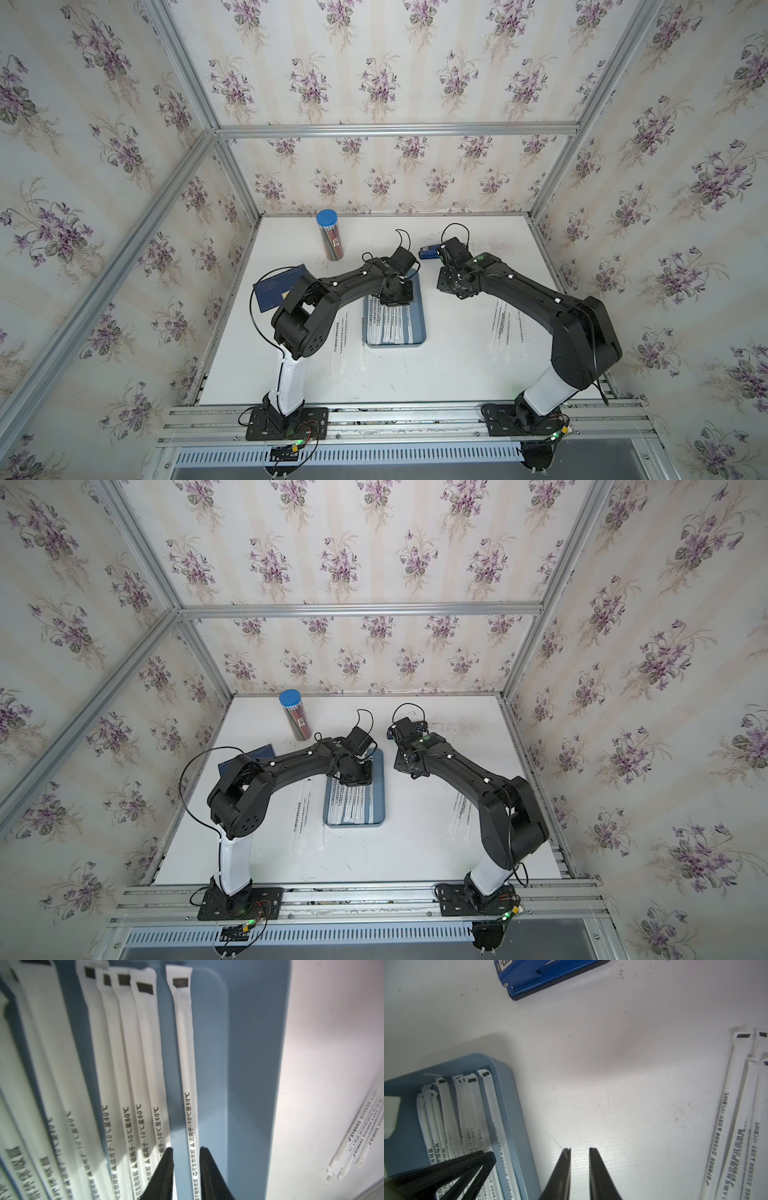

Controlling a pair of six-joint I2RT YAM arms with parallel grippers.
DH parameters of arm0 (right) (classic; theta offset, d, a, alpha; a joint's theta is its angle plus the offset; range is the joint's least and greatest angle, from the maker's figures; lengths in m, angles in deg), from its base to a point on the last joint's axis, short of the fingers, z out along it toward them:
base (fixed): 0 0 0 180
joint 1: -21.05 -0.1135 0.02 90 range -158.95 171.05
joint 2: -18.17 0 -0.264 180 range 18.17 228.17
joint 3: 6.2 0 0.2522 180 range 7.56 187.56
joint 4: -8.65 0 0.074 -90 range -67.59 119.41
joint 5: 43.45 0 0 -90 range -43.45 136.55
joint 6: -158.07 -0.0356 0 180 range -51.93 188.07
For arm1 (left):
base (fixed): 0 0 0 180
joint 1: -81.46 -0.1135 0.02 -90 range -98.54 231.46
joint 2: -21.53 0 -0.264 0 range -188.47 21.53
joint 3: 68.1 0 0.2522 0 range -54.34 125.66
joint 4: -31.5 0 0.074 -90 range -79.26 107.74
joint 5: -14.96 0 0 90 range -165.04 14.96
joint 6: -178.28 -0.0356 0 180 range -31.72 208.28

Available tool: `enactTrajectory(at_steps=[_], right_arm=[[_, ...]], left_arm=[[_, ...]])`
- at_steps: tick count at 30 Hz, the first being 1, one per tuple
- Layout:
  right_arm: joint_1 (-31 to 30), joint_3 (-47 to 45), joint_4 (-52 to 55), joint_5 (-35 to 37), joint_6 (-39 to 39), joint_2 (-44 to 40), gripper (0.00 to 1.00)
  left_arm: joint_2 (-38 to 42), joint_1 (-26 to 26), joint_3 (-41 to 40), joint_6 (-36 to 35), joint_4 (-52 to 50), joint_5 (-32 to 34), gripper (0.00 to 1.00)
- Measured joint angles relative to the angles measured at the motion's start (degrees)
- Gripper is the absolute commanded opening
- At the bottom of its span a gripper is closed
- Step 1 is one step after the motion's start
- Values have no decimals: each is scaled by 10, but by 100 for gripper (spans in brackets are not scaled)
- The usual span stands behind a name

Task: Put the straws into the storage box
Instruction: Place the straw in the storage box, then adjust the straw in the storage box.

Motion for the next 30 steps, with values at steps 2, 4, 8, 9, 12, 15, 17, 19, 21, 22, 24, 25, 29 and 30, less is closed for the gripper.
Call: enactTrajectory(at_steps=[2,4,8,9,12,15,17,19,21,22,24,25,29,30], right_arm=[[0,0,0,1,0,0,21],[0,0,0,2,0,-1,21],[0,-3,1,2,0,-9,21],[0,-9,2,2,0,-15,21],[8,-35,7,3,2,-34,21],[40,-72,16,7,4,-58,21],[61,-104,26,12,7,-81,21],[82,-134,35,12,12,-103,21],[108,-161,42,12,18,-121,21],[116,-168,47,12,18,-125,21],[122,-170,56,20,20,-129,21],[117,-165,56,12,21,-130,21],[40,-104,58,15,13,-105,21],[7,-82,57,17,2,-88,21]], left_arm=[[10,0,0,-4,-3,6,25],[21,0,1,-10,-7,13,26],[51,0,9,-28,-26,28,27],[63,0,9,-35,-35,38,27],[108,0,9,-58,-66,90,36],[160,-3,4,-80,-97,162,64],[195,-10,-8,-93,-114,207,85],[229,-23,-26,-102,-124,244,100],[264,-42,-50,-110,-129,270,100],[279,-53,-63,-114,-129,276,100],[311,-84,-98,-121,-123,278,100],[324,-101,-116,-122,-118,278,100],[372,-138,-177,-135,-101,265,100],[383,-146,-193,-137,-94,262,100]])
